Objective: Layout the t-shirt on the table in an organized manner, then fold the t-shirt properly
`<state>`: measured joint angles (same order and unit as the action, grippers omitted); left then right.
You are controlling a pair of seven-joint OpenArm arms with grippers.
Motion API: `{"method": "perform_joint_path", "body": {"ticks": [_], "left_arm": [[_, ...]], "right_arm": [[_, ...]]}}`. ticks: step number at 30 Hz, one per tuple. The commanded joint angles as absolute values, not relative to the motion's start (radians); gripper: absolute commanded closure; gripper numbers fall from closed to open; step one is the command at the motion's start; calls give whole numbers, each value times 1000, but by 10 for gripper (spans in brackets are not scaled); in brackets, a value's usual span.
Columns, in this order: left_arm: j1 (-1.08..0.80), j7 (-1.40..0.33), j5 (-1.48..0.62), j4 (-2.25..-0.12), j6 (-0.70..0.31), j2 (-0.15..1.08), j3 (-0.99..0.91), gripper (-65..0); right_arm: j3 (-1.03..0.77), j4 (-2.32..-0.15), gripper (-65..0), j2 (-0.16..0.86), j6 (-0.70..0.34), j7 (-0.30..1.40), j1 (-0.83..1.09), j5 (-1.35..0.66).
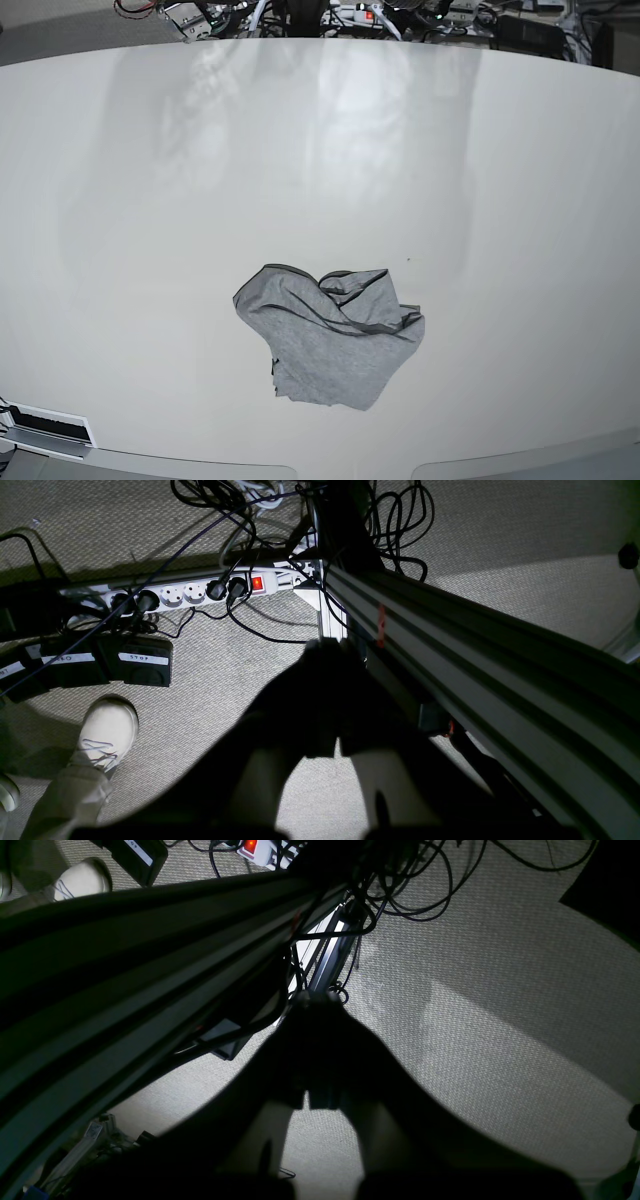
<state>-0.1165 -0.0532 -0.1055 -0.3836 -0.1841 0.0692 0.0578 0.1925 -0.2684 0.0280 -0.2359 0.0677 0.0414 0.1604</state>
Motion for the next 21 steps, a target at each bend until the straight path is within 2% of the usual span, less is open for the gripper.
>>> {"method": "perform_joint_path", "body": {"ticks": [1,21], "left_arm": [[-119,-53,-112,-391,-187,70,56,0],[-119,-46,-58,-393,-187,70,56,0]], "right_arm": [[190,-275,0,31,-243,64,38,159],[190,-275,0,31,-243,65,38,159]]}}
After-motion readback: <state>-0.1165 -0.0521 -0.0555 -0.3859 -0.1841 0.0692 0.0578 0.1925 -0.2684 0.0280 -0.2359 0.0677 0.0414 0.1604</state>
